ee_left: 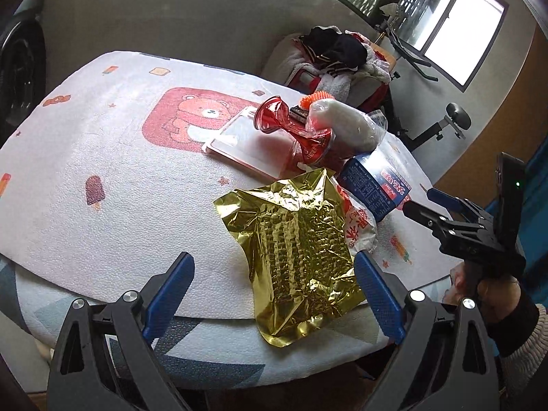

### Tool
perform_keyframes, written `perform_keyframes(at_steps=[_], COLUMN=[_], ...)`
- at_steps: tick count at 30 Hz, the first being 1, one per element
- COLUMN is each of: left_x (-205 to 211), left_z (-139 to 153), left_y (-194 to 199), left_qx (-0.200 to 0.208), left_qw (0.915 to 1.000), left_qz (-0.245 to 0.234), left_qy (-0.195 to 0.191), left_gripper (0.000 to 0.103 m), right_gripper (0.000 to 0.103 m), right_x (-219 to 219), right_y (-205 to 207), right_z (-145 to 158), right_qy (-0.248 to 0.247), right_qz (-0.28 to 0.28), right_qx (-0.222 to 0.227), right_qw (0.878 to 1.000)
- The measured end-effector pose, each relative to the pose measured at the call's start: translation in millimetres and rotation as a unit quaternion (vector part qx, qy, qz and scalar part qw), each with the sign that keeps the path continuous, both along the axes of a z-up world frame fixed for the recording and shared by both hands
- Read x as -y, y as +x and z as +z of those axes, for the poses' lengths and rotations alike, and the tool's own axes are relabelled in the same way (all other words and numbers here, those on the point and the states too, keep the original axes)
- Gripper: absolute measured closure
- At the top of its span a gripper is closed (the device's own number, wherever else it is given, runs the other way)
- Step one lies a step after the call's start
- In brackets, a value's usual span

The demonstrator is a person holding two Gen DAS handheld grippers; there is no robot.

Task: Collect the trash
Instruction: 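Grasp the gold foil wrapper with the left gripper while the right gripper grasps the blue box, then carry the gold foil over the bin with the left gripper and release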

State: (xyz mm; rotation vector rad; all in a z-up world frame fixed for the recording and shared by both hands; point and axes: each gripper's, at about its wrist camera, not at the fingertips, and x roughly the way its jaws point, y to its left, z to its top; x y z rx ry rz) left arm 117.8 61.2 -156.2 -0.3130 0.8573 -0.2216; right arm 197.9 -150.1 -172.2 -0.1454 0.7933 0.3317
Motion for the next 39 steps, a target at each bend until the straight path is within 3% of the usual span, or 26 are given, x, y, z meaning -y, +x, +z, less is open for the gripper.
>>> perform_keyframes(at_steps=[8, 9, 11, 12, 19, 22, 28, 30, 31, 35, 39], left_x=[-0.1, 1.0, 3.2, 4.6, 7.6, 8.9, 19.8, 20.8, 21.0, 23.8, 19.4], left_z=[-8.7, -9.8, -12.2, -13.5, -22.4, -28.8, -32.9, -32.4, -31.4, -14.6, 8.4], left_y=[10.8, 12.3, 14.6, 15.7, 23.0, 24.6, 23.3, 22.5, 22.7, 19.5, 19.9], left_qx=[-0.011, -0.013, -0.015, -0.017, -0.033, -0.045, -0.041, -0.039, -0.037, -0.002, 0.029], left_qw=[0.9999, 0.9999, 0.9998, 0.9998, 0.9992, 0.9984, 0.9991, 0.9990, 0.9988, 0.9993, 0.9989], left_qz=[0.000, -0.001, -0.004, -0.004, 0.006, 0.005, -0.007, -0.015, -0.023, -0.037, -0.035], left_qy=[-0.007, -0.007, -0.008, -0.009, -0.022, -0.033, -0.009, -0.017, -0.021, -0.001, 0.010], left_gripper=[0.011, 0.011, 0.011, 0.011, 0.012, 0.017, 0.026, 0.036, 0.051, 0.061, 0.063], right_gripper=[0.006, 0.006, 0.019, 0.020, 0.021, 0.021, 0.021, 0.021, 0.021, 0.021, 0.021], right_x=[-15.8, -17.7, -19.4, -18.6, -1.4, 11.0, 33.4, 39.1, 41.8, 48.2, 54.0], right_y=[54.9, 55.8, 52.3, 49.3, 23.7, 19.2, 10.7, 4.4, 0.7, -13.7, -25.5], right_z=[-19.2, -20.8, -20.7, -19.9, -12.5, -11.2, -5.7, -3.6, -3.2, -3.5, -2.0], right_qy=[0.013, 0.009, 0.005, 0.001, -0.010, -0.006, 0.006, 0.019, 0.025, 0.038, 0.046], right_qz=[-0.001, 0.001, 0.014, 0.015, 0.010, -0.006, -0.050, -0.058, -0.061, -0.066, -0.075], right_qx=[-0.043, -0.044, -0.038, -0.035, -0.007, -0.004, 0.019, 0.023, 0.023, 0.022, 0.022], right_qw=[0.999, 0.999, 0.999, 0.999, 1.000, 1.000, 0.999, 0.998, 0.998, 0.997, 0.996])
